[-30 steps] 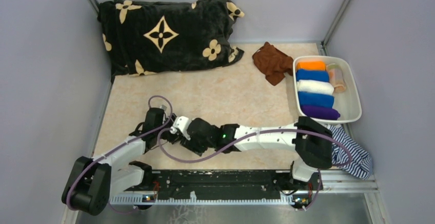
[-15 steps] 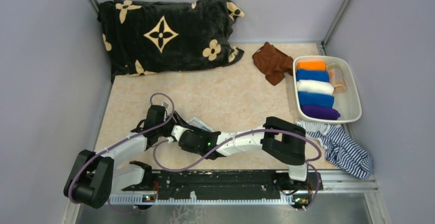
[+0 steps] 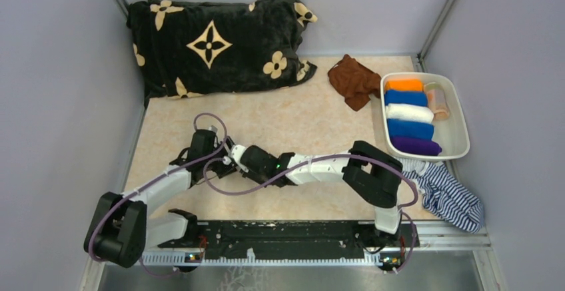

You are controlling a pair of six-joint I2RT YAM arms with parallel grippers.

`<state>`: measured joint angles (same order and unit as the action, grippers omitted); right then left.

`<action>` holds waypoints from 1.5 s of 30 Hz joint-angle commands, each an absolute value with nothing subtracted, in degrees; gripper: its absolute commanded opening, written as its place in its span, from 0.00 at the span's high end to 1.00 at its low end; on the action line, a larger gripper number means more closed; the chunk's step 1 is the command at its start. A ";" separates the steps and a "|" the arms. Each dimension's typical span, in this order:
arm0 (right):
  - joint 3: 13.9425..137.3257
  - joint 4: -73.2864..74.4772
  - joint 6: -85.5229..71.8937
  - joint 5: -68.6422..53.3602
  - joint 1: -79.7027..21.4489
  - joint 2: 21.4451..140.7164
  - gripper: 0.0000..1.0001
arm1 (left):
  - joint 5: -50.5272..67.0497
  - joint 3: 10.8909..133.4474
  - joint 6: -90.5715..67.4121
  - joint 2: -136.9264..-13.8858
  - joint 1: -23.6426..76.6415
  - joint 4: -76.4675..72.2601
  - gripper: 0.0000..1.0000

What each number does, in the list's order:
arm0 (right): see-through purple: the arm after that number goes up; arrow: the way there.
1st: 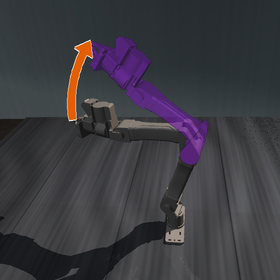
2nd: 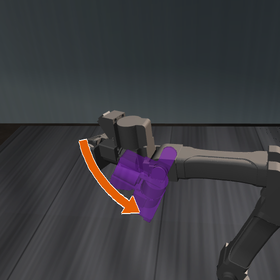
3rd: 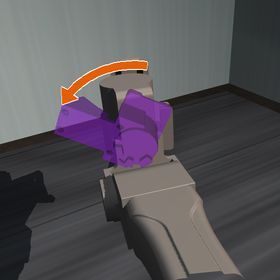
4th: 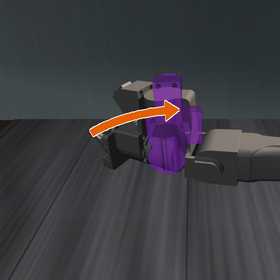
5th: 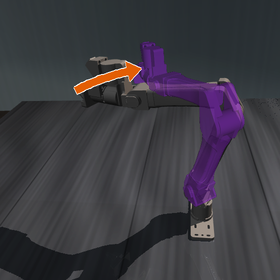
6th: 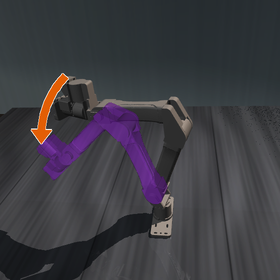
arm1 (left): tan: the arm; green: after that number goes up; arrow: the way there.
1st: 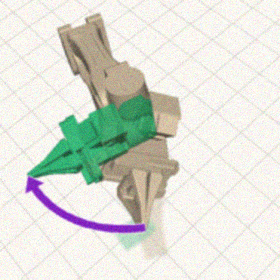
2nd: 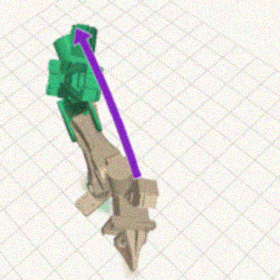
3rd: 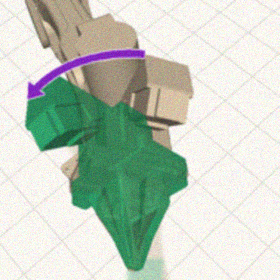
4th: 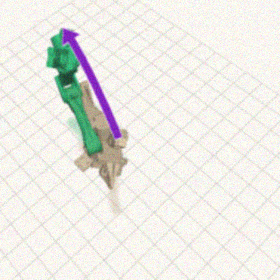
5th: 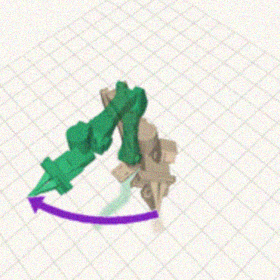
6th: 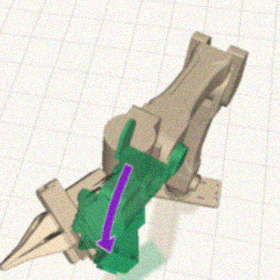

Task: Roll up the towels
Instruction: Roll the towel at the center of the board.

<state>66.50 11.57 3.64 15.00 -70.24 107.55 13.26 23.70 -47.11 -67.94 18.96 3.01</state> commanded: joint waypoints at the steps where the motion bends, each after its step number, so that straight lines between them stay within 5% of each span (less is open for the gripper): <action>1: 64.79 15.36 -2.54 -9.29 -65.98 109.69 0.88 | 7.64 25.07 -45.57 -62.77 18.39 10.54 0.23; 15: 61.75 4.33 -17.47 -44.78 -53.96 117.00 0.93 | 8.90 19.28 -50.16 -44.87 17.75 17.54 0.19; 25: 56.10 -8.56 -29.39 -53.07 -48.67 121.82 0.92 | 12.92 14.63 -52.97 -52.15 17.75 8.72 0.21; 33: 52.81 -12.02 -31.00 -51.11 -48.02 120.58 0.87 | 13.31 13.52 -52.54 -58.16 17.84 3.19 0.32; 40: 53.70 0.48 -21.36 -35.74 -49.10 105.54 0.56 | 13.73 12.72 -51.68 -61.78 18.40 0.80 0.45; 45: 58.82 13.57 -13.38 -15.68 -54.58 96.19 0.44 | 12.89 13.71 -51.03 -63.59 19.49 0.91 0.48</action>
<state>54.92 0.10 -22.41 -33.98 -50.61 103.33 16.16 14.87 -53.15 -61.32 18.68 -1.93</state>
